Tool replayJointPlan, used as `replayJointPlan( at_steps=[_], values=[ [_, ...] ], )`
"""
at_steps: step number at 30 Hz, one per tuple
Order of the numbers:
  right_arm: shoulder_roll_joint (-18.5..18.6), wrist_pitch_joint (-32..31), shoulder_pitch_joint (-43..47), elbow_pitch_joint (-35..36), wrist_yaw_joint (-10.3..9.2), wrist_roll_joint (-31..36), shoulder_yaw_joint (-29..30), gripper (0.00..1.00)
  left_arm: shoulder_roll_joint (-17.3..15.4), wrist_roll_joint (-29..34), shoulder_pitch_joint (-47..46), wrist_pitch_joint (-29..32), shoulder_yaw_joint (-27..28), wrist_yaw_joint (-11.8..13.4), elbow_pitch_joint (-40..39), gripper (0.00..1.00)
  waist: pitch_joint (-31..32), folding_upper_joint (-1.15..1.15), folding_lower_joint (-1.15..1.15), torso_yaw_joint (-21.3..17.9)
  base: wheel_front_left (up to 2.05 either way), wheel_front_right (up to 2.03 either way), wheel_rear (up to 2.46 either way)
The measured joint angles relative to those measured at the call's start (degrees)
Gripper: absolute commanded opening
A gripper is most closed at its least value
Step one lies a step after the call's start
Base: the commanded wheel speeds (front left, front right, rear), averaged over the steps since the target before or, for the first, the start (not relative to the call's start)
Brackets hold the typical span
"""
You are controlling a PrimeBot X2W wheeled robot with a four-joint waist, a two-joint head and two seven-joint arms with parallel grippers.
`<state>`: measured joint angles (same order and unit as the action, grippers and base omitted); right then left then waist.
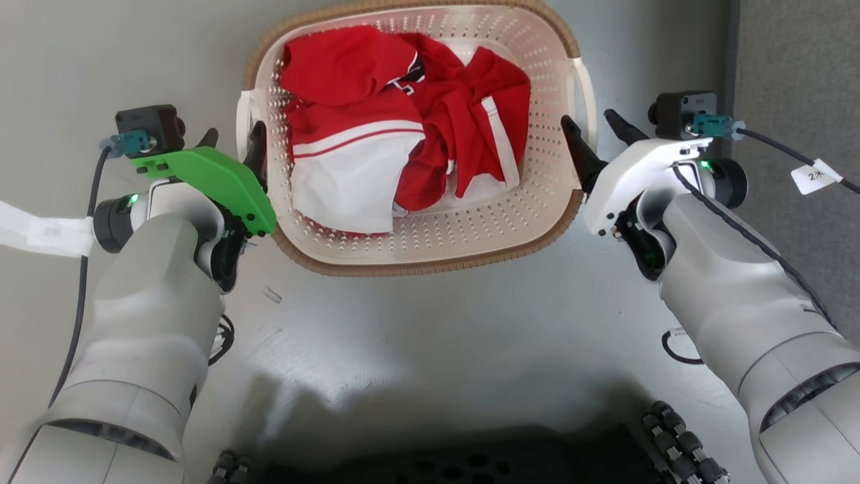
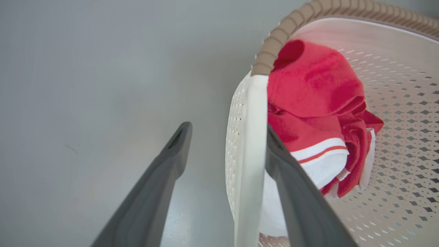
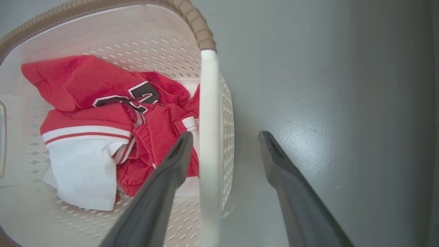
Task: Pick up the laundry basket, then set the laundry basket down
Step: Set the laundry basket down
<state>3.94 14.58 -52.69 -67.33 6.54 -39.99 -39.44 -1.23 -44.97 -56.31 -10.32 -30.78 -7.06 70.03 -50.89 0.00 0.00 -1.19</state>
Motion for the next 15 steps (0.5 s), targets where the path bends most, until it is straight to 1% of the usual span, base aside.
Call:
replayJointPlan(
  at_steps=[7,15],
  values=[
    [-0.08,0.00,0.50,0.01,0.00,0.03,-0.25,1.00,0.03,0.40,1.18,-1.90,-1.13,0.00,0.01,1.00,2.98,0.00,0.00,-0.08,0.00,0.00,0.00],
    [-0.14,0.00,2.17,2.52,0.01,0.02,1.36,1.00,0.03,0.99,4.40,-3.42,-2.22,-0.01,0.00,1.00,7.56,0.00,0.00,-0.10,0.00,0.00,0.00]
  ],
)
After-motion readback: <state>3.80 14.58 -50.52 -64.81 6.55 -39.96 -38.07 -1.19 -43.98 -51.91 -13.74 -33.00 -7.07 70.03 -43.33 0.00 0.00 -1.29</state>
